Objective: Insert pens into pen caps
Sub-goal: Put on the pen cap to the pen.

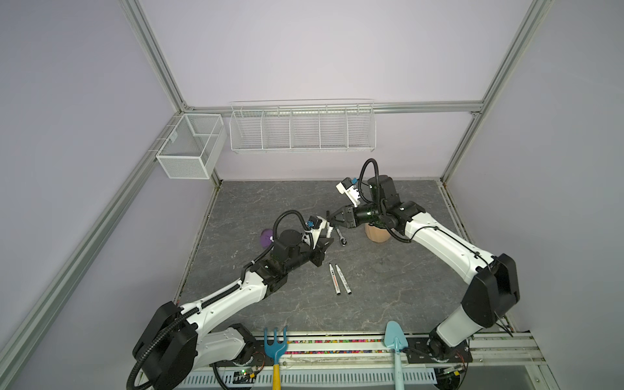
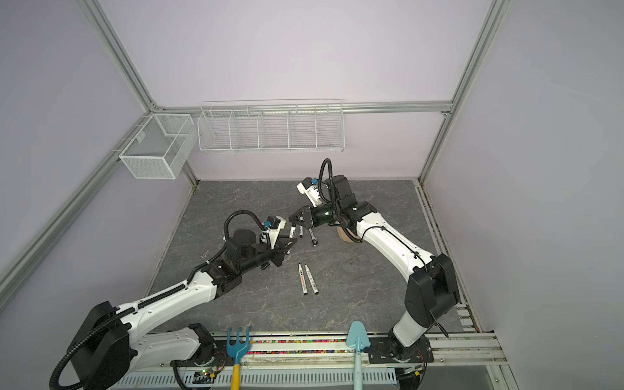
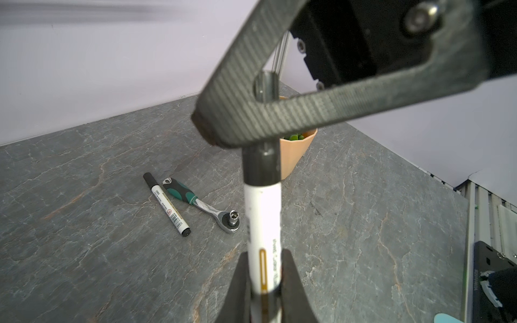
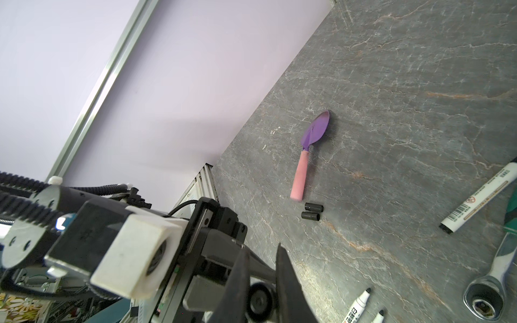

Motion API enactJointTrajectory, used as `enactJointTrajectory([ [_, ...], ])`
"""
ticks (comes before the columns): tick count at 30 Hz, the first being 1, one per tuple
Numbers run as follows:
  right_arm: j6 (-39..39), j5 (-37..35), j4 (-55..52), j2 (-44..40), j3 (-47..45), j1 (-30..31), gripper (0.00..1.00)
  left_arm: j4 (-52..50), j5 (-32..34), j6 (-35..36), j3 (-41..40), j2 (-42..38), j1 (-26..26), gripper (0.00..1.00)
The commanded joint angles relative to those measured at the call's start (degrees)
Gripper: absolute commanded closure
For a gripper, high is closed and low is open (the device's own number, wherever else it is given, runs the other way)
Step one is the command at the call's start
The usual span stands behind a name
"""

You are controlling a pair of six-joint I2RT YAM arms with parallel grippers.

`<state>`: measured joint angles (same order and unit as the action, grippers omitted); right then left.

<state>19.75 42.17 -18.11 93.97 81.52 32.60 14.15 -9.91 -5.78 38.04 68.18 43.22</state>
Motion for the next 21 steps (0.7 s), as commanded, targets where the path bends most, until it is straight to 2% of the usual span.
enactJointTrajectory([
  [1, 0.9, 3.0, -8.9, 4.7, -2.9, 2.1, 0.93, 20.2, -2.0, 1.2, 6.9, -1.3, 0.5, 1.00],
  [6, 0.8, 3.7, -10.2, 5.5, -3.9, 3.2, 0.93, 25.3, 3.3, 1.3, 8.4, 1.4, -2.0, 1.00],
  [12, 0.7, 4.2, -11.5, 6.5, -4.7, 4.3, 0.93, 31.9, 6.1, 0.3, 11.1, 5.5, -5.8, 1.00],
  [21, 1.9, 3.7, -10.6, 8.2, -7.7, 5.2, 0.93, 34.6, 5.8, 5.0, 17.4, 7.6, -6.9, 1.00],
])
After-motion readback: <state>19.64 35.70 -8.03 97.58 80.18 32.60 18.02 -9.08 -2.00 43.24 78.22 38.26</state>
